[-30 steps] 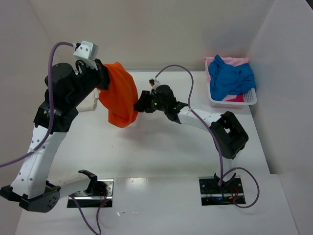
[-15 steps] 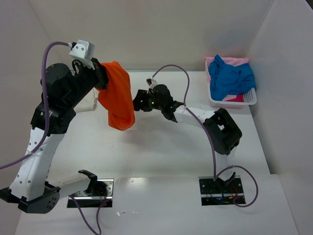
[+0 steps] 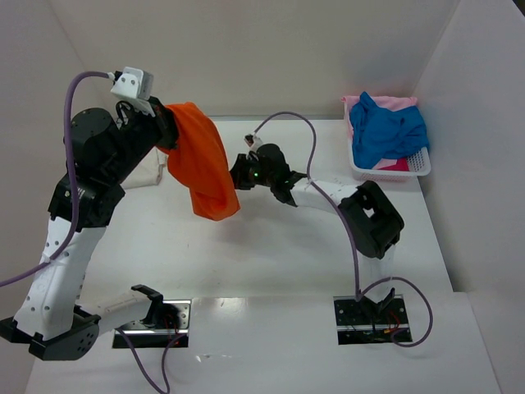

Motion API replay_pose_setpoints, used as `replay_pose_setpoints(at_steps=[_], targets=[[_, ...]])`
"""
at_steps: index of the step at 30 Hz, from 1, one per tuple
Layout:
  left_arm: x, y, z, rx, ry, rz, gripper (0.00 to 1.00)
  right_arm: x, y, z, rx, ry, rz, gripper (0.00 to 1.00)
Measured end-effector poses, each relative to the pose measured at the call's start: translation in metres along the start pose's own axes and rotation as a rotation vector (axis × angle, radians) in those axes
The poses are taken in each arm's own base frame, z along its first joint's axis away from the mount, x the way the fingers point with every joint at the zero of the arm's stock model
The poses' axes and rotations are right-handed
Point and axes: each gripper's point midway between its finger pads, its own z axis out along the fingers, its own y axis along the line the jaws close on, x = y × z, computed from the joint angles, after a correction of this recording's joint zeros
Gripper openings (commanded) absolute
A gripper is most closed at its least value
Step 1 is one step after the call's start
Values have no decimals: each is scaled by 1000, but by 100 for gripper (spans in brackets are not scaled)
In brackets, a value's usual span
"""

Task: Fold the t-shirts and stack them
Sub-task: Move the tshirt to the center of the board

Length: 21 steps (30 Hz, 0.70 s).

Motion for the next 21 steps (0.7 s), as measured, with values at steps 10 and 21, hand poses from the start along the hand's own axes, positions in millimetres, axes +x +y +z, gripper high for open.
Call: replay_pose_setpoints(at_steps=[10,21], targets=[[-2,5,-2,-30,-9,-2,0,-61,76,-62,-113,-159,-98,100],[-9,-3,-6,4,-32,-46,0,-4,41,-47,-97,1,-2,100]])
